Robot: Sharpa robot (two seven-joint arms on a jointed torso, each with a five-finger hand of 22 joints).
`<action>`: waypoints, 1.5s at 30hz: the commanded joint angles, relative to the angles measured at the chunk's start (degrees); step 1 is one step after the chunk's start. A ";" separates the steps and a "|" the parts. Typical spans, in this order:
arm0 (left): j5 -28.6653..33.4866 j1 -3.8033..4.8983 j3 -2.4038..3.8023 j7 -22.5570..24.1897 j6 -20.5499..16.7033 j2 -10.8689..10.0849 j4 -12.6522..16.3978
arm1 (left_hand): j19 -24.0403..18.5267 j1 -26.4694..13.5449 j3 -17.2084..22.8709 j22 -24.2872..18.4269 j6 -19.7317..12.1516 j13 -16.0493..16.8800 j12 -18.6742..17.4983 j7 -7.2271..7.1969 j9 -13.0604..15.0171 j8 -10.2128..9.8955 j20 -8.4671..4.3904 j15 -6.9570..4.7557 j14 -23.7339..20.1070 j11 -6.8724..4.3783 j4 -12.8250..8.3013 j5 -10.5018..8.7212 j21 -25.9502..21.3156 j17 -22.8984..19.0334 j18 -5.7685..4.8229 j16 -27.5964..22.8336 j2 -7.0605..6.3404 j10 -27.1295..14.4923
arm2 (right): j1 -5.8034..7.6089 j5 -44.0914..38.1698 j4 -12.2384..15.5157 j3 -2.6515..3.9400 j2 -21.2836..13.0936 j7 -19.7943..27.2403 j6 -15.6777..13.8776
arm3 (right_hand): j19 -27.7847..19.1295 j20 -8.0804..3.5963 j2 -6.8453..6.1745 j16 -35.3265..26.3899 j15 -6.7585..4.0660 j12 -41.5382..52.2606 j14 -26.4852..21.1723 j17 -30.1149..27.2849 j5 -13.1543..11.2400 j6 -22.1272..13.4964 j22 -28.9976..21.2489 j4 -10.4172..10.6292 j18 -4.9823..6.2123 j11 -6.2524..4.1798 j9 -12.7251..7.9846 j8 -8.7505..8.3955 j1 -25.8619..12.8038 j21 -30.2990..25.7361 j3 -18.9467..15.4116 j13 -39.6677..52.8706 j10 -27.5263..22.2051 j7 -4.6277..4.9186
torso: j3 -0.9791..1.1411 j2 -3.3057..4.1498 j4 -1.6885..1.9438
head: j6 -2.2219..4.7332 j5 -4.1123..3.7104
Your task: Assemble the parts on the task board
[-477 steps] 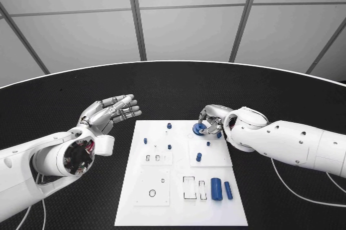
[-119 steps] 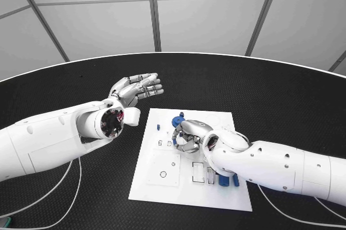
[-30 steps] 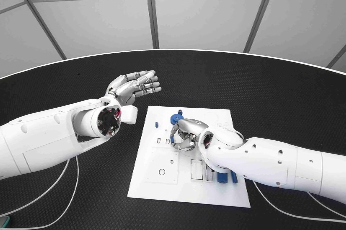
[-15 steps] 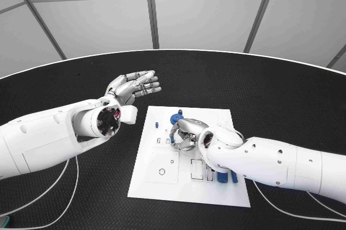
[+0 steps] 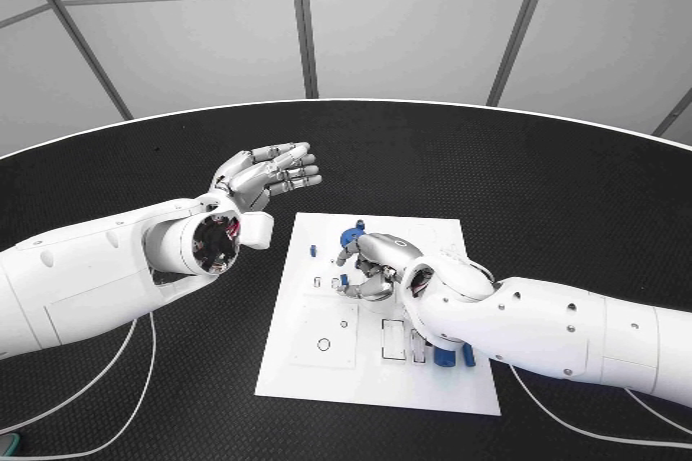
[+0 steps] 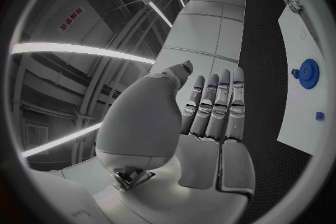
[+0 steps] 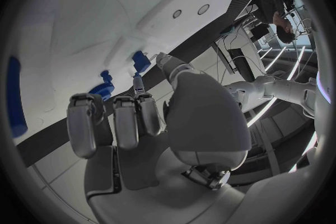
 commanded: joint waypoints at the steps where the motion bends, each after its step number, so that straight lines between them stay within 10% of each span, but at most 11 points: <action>1: -1.40 0.00 0.00 -1.56 1.04 0.23 -0.87 | 0.96 -1.04 0.46 0.31 0.44 0.08 0.11 2.29 0.04 -0.03 -0.44 -0.35 1.79 -0.42 0.06 -0.27 0.96 0.51 0.83 0.95 -0.01 0.57 | 0.11 0.63 2.97 0.05 -3.09 4.97 -2.98 | 4.92 0.49 0.92 -0.32 0.32 -0.09 5.51 13.19 -0.57 -0.62 13.43 1.38 -0.31 0.44 -0.36 -0.18 1.94 -0.15 -3.49 10.57 1.58 0.05 | 0.03 -0.41 -0.30 | 0.26 0.18; 10: -12.30 -0.01 -0.01 -10.35 8.56 1.20 -5.80 | 6.04 -3.67 0.92 2.48 4.20 0.79 2.27 0.13 1.10 1.84 -3.22 -3.68 10.67 -3.22 0.88 -0.34 6.00 4.19 0.88 6.64 -0.72 8.47 | 2.85 19.57 10.57 0.12 -14.29 18.28 -6.66 | 1.96 -0.36 2.08 -2.01 -0.69 -2.04 4.36 8.69 0.58 5.06 8.84 2.73 1.22 -0.69 0.42 3.34 4.37 -5.52 -3.32 8.64 -0.18 -1.17 | 0.16 -1.66 -1.17 | 0.74 0.84; 14: -18.10 0.00 0.00 -14.95 11.69 1.36 -7.44 | 16.61 -4.81 1.09 7.65 7.61 3.79 7.27 -3.93 2.96 3.91 -9.01 -9.17 27.14 -7.87 1.24 -0.38 16.39 13.36 0.90 21.77 -0.92 19.57 | 3.66 29.74 12.60 0.11 -19.85 19.88 -7.10 | -0.75 -1.17 1.46 -4.55 -1.52 -5.35 3.02 3.65 2.31 7.24 4.22 3.62 2.59 -1.48 0.50 5.14 4.68 -11.19 -1.93 5.54 -2.79 -1.93 | 0.28 -2.07 -1.45 | 0.73 1.13; 15: -19.88 0.00 0.00 -16.17 12.44 1.41 -7.79 | 18.28 -5.33 0.87 9.46 8.42 5.34 9.01 -4.59 3.85 4.61 -10.36 -10.02 29.61 -8.93 1.35 -0.45 19.61 21.16 0.87 30.37 -1.13 21.59 | 3.78 31.22 12.82 0.10 -20.97 20.01 -7.29 | -0.70 -1.26 1.40 -4.60 -1.60 -5.41 3.05 3.64 2.70 7.33 4.18 3.74 2.57 -1.56 0.48 5.29 4.69 -11.25 -1.74 5.47 -2.77 -1.99 | 0.30 -2.09 -1.44 | 0.80 1.13; 16: -22.33 0.01 0.00 -17.78 13.40 1.52 -8.19 | 20.23 -5.71 0.87 12.79 8.60 8.26 11.66 -5.29 5.43 5.36 -11.96 -10.78 31.28 -9.80 1.45 -0.23 25.21 38.99 0.63 46.93 -0.99 22.17 | 3.91 32.81 13.03 0.10 -22.27 20.14 -7.53 | -0.67 -1.33 1.35 -4.63 -1.65 -5.45 3.08 3.67 3.19 7.34 4.12 3.80 2.58 -1.60 0.45 5.37 4.73 -11.34 -1.57 5.42 -2.76 -2.02 | 0.39 -2.28 -1.57 | 0.89 1.21; 17: -24.94 0.02 0.01 -19.51 14.45 1.66 -8.56 | 20.23 -5.71 0.87 12.79 8.60 8.26 11.66 -5.29 5.43 5.36 -11.96 -10.78 31.28 -9.80 1.45 -0.23 25.21 38.99 0.63 46.93 -0.99 22.17 | 4.03 34.21 13.19 0.10 -23.44 20.24 -7.77 | -0.67 -1.33 1.35 -4.63 -1.65 -5.45 3.08 3.67 3.19 7.34 4.12 3.80 2.58 -1.60 0.45 5.37 4.73 -11.34 -1.57 5.42 -2.76 -2.02 | 0.44 -2.38 -1.64 | 0.81 1.27; 19: -30.24 0.03 0.01 -23.08 16.48 2.00 -9.10 | 26.01 -7.60 0.01 31.88 7.86 14.29 17.32 -5.80 8.27 6.36 -12.60 -11.31 33.69 -10.05 2.74 -0.19 41.26 61.11 -1.64 64.75 -1.02 21.10 | 4.24 36.25 13.45 0.09 -25.44 20.34 -8.24 | -0.54 -1.48 1.04 -4.72 -1.77 -5.46 3.16 3.69 4.34 7.43 4.01 4.14 2.57 -1.71 0.39 5.68 4.56 -11.51 -1.28 5.36 -2.65 -2.11 | 0.61 -2.72 -1.77 | 0.58 1.34; 22: -37.24 0.05 0.03 -27.81 19.16 2.61 -9.44 | 27.61 -10.03 -1.05 41.98 6.35 23.45 26.63 -6.29 12.83 8.65 -12.82 -11.34 34.47 -10.11 6.32 0.19 49.19 67.98 -2.64 69.71 -0.38 16.98 | 4.48 37.81 13.66 0.09 -27.40 20.35 -8.74 | -0.35 -1.60 0.70 -4.77 -1.85 -5.46 3.25 3.78 6.01 7.20 4.01 4.31 2.53 -1.76 0.26 5.81 4.59 -11.55 -0.93 5.31 -2.53 -2.12 | 0.82 -3.00 -1.87 | 0.39 1.41; 33: -51.95 0.17 0.05 -44.62 21.74 7.51 -10.57 | 31.89 -18.94 -5.19 55.57 3.51 51.26 56.00 -7.27 26.24 16.65 -13.29 -12.08 35.99 -11.12 7.71 -0.48 57.59 73.65 -4.70 73.39 0.69 16.87 | 4.73 39.19 13.53 0.08 -29.56 19.70 -9.97 | -0.29 -1.65 0.55 -4.81 -1.87 -5.55 3.28 3.80 6.85 6.88 3.89 4.31 2.55 -1.75 0.13 5.78 4.76 -11.73 -0.60 5.19 -2.53 -2.08 | 1.09 -3.62 -1.74 | -0.62 1.33; 45: -59.78 0.28 0.05 -54.34 21.40 12.55 -12.52 | 32.15 -19.49 -6.74 56.77 2.61 54.75 59.74 -7.79 30.06 19.28 -13.64 -12.46 36.10 -11.56 7.69 -0.42 58.28 73.94 -4.88 73.62 0.29 17.41 | 4.75 39.29 13.15 0.07 -29.64 18.80 -10.78 | -0.23 -1.66 0.39 -4.86 -1.87 -5.63 3.30 3.78 7.46 6.67 3.85 4.27 2.54 -1.73 0.04 5.76 4.92 -11.79 -0.36 5.10 -2.56 -2.04 | 0.92 -3.36 -1.72 | -1.01 1.40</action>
